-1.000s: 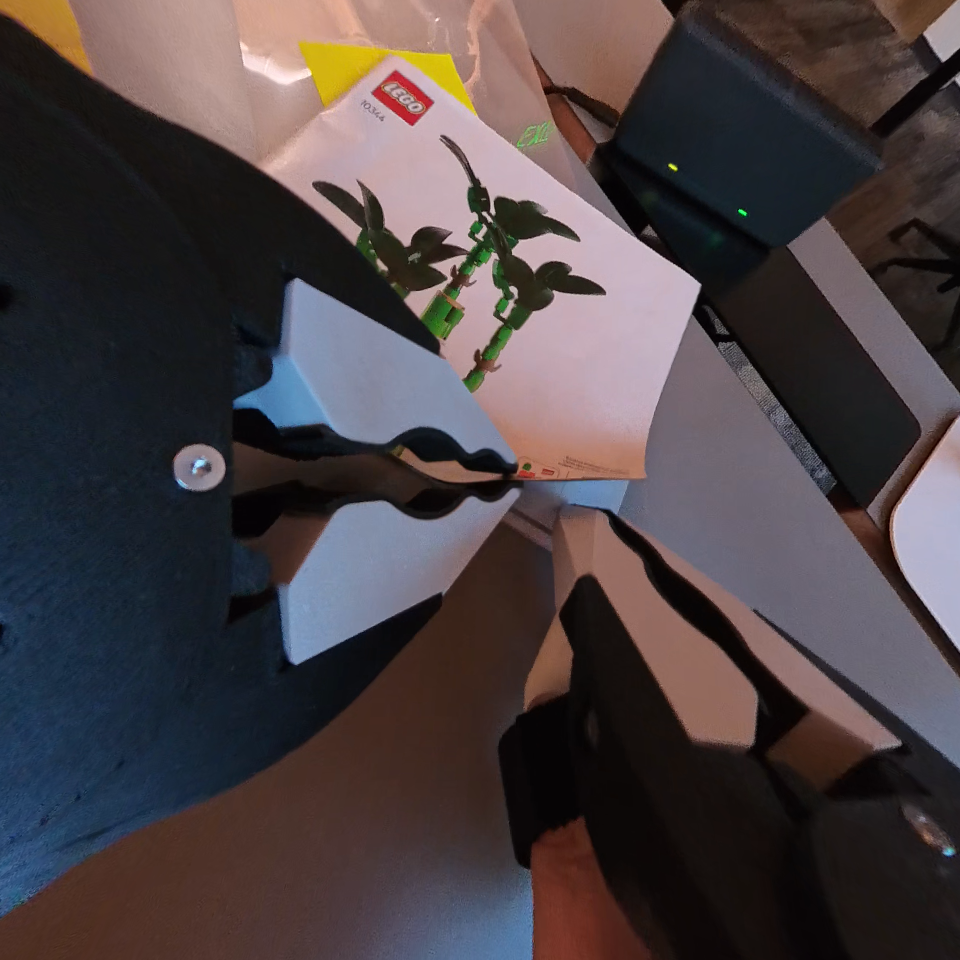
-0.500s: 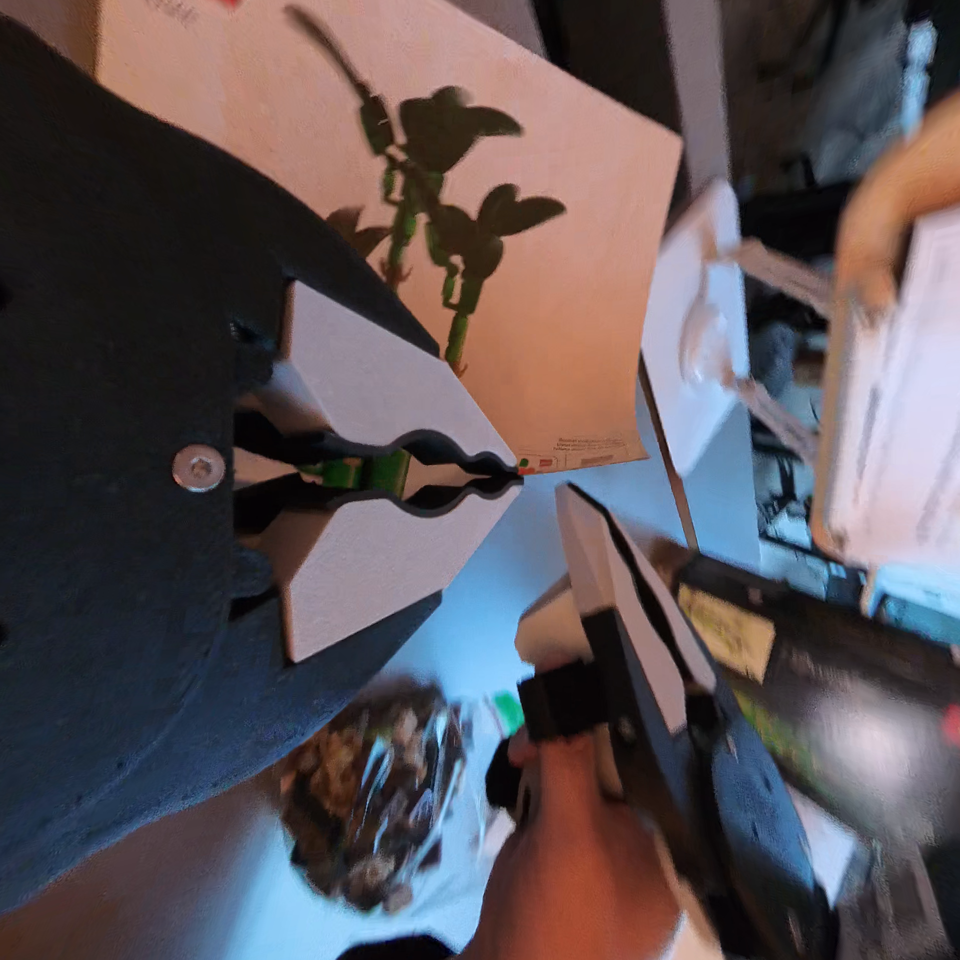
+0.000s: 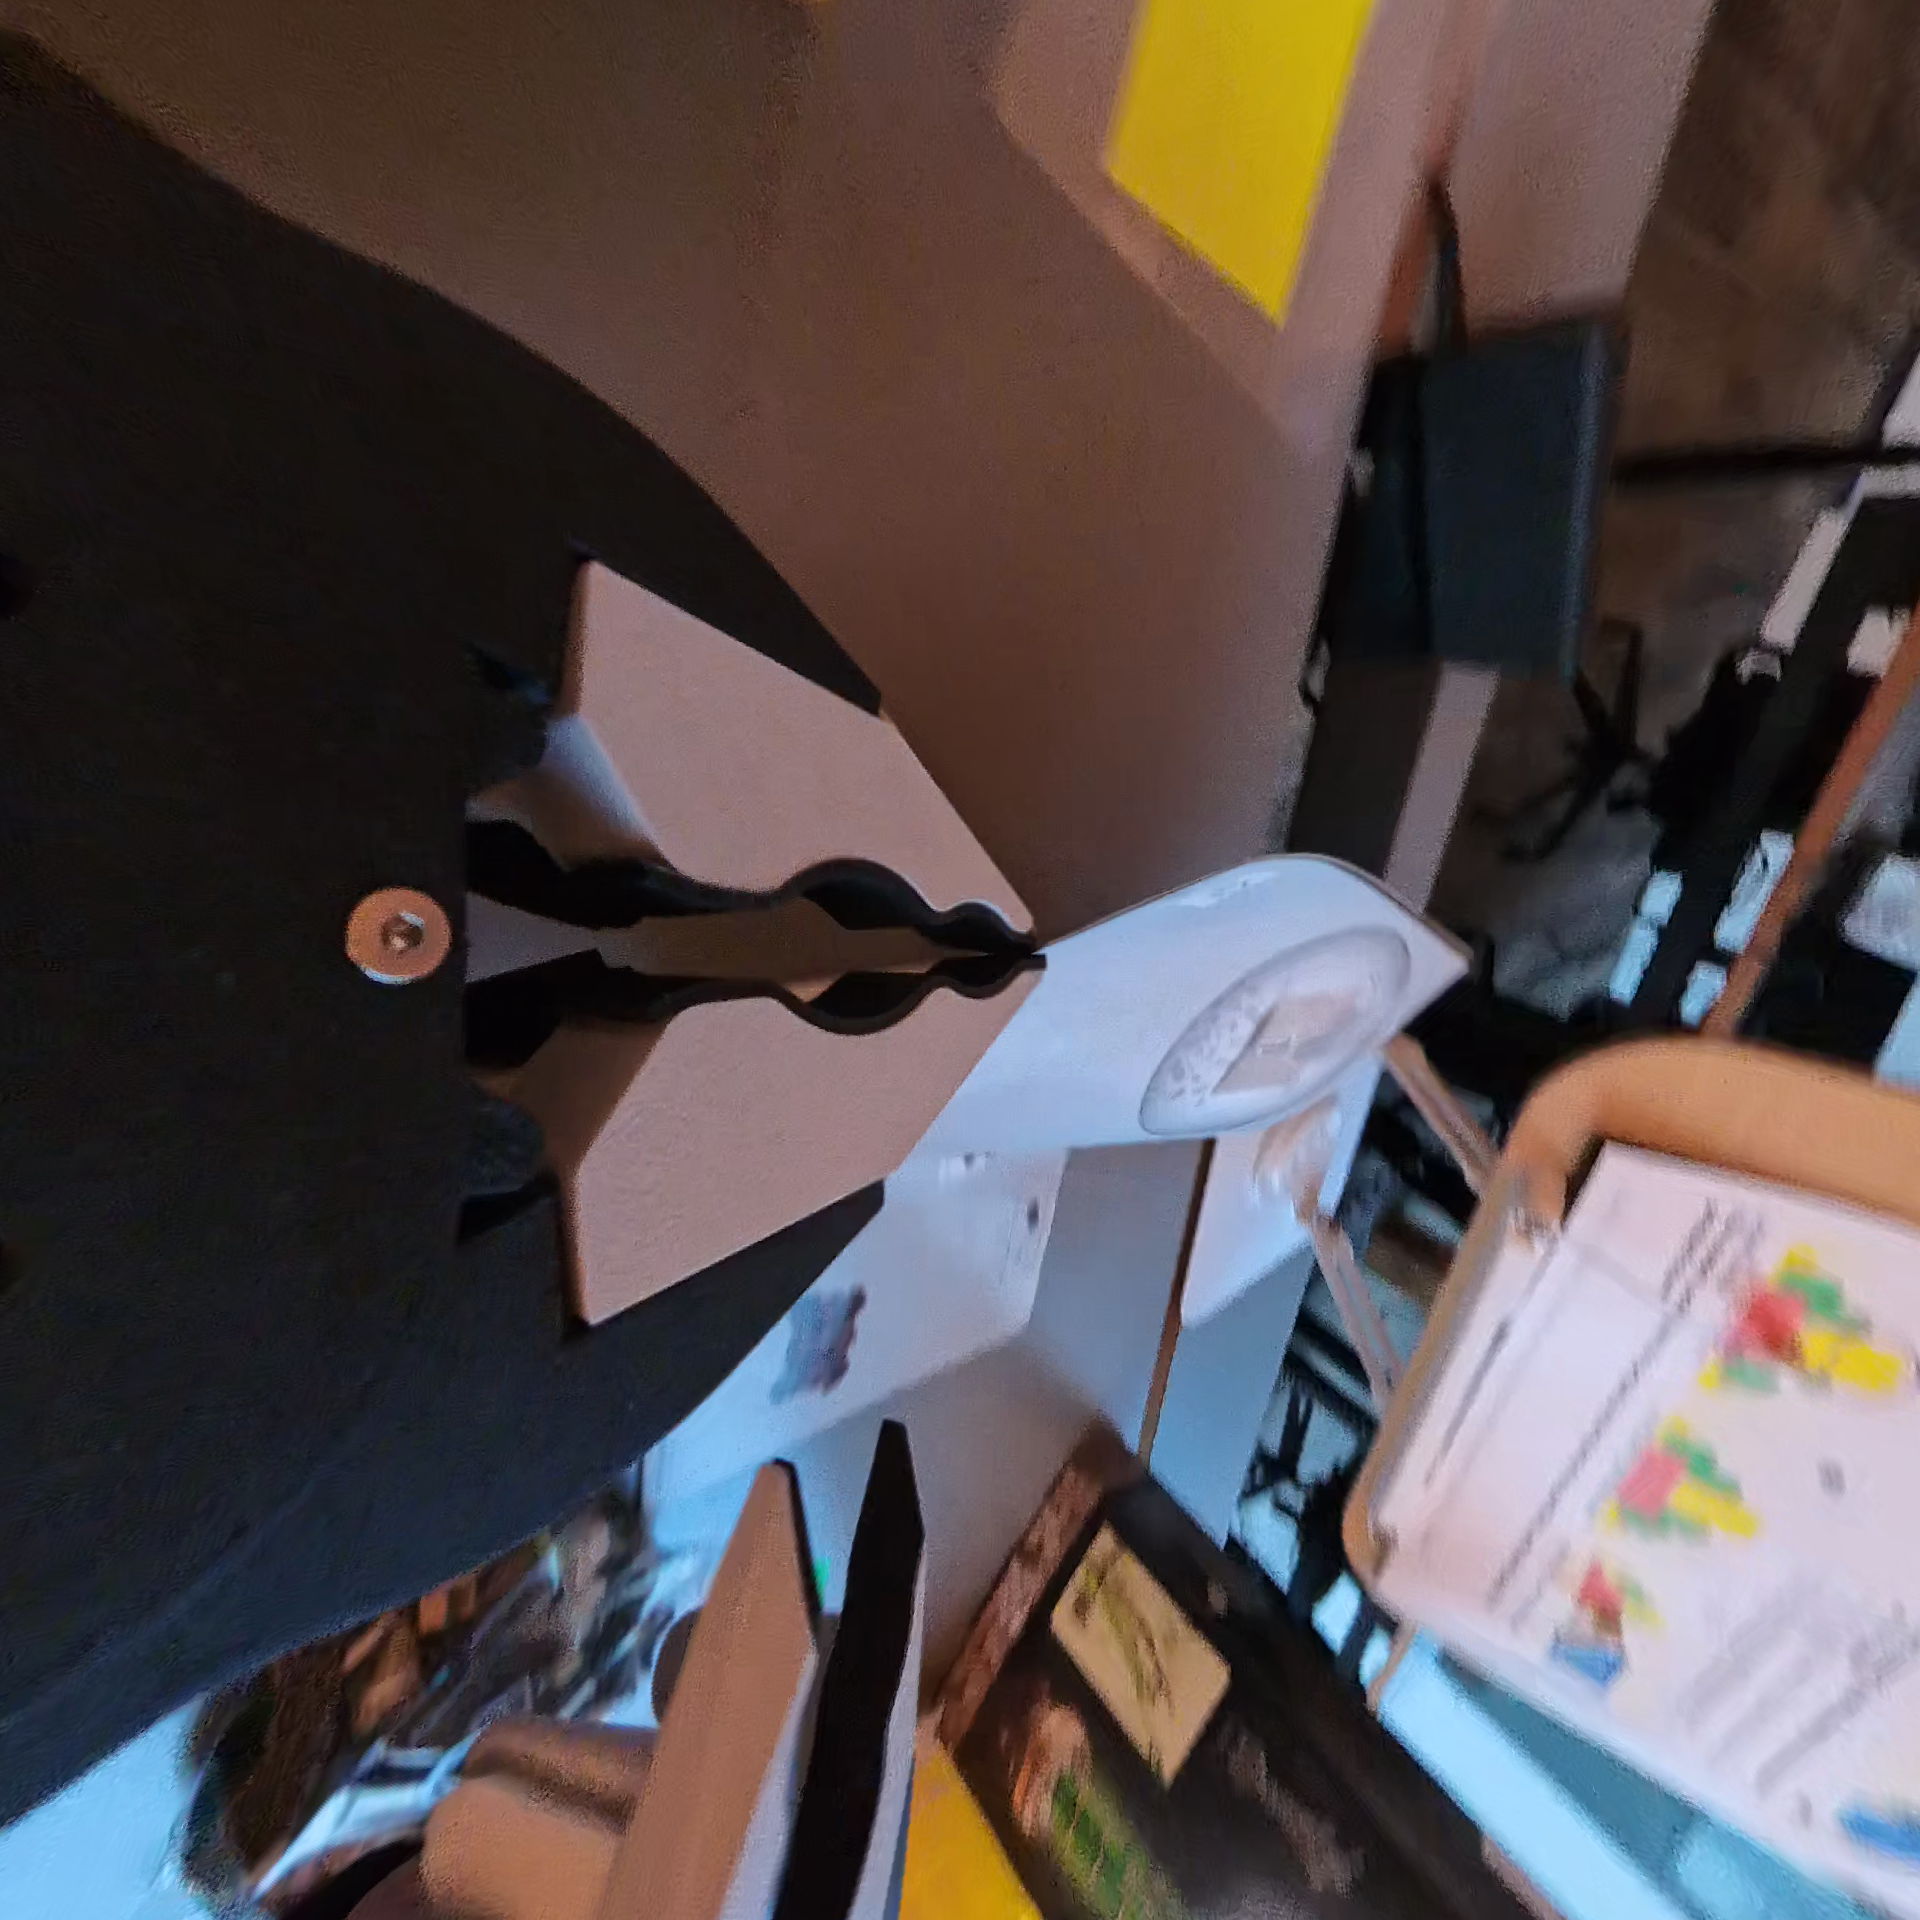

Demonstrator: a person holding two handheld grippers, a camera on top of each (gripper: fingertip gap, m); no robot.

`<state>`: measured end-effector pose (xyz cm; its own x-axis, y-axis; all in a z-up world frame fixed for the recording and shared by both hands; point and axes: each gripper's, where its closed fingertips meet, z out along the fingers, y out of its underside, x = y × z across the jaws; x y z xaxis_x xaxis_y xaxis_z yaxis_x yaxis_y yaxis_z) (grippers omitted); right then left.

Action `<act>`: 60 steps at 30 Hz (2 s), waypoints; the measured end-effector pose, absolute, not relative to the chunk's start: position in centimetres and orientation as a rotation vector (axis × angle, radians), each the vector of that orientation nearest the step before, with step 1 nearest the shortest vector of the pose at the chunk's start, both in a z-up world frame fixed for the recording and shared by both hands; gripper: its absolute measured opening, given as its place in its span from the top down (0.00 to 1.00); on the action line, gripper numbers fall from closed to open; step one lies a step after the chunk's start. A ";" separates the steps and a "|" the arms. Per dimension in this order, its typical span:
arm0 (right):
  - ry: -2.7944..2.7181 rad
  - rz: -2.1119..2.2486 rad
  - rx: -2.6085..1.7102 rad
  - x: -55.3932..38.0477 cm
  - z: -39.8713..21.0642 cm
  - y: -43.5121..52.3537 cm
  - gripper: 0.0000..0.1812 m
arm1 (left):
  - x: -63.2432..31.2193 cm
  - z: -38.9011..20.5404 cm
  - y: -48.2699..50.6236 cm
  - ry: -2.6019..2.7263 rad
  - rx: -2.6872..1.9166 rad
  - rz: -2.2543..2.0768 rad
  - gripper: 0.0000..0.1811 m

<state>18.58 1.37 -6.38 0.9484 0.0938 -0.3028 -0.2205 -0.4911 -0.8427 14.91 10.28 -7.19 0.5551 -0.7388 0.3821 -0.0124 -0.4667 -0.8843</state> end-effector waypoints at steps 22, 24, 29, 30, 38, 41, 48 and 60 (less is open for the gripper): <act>-0.706 -0.141 -2.235 13.1 -16.0 7.7 0.90 | 7.8 -12.9 8.3 0.650 -2.082 -0.749 0.89; -0.829 -0.205 -2.264 13.8 -16.1 8.1 0.93 | 8.2 -13.5 7.7 0.677 -2.108 -0.787 0.89; -1.005 -0.357 -2.358 16.3 -16.3 9.4 0.97 | 8.4 -13.9 7.7 0.674 -2.148 -0.900 0.92; -0.987 -0.339 -2.411 16.5 -16.3 9.1 0.96 | 8.3 -14.1 7.8 0.685 -2.156 -0.904 0.92; -0.471 -0.005 -2.152 18.9 -2.2 -0.6 0.88 | 9.6 -12.8 5.5 0.951 -1.986 -0.972 0.89; -0.271 -0.127 -2.015 25.3 0.7 -9.1 0.80 | 12.0 -10.5 2.0 1.112 -1.804 -1.113 0.83; -0.297 0.188 -2.015 28.9 -4.5 -18.2 0.69 | 17.3 -6.0 -6.2 1.448 -1.496 -1.464 0.69; -0.540 0.583 -2.166 27.4 -7.7 -14.3 0.97 | 25.5 -11.3 -7.0 1.726 -1.498 -1.416 0.71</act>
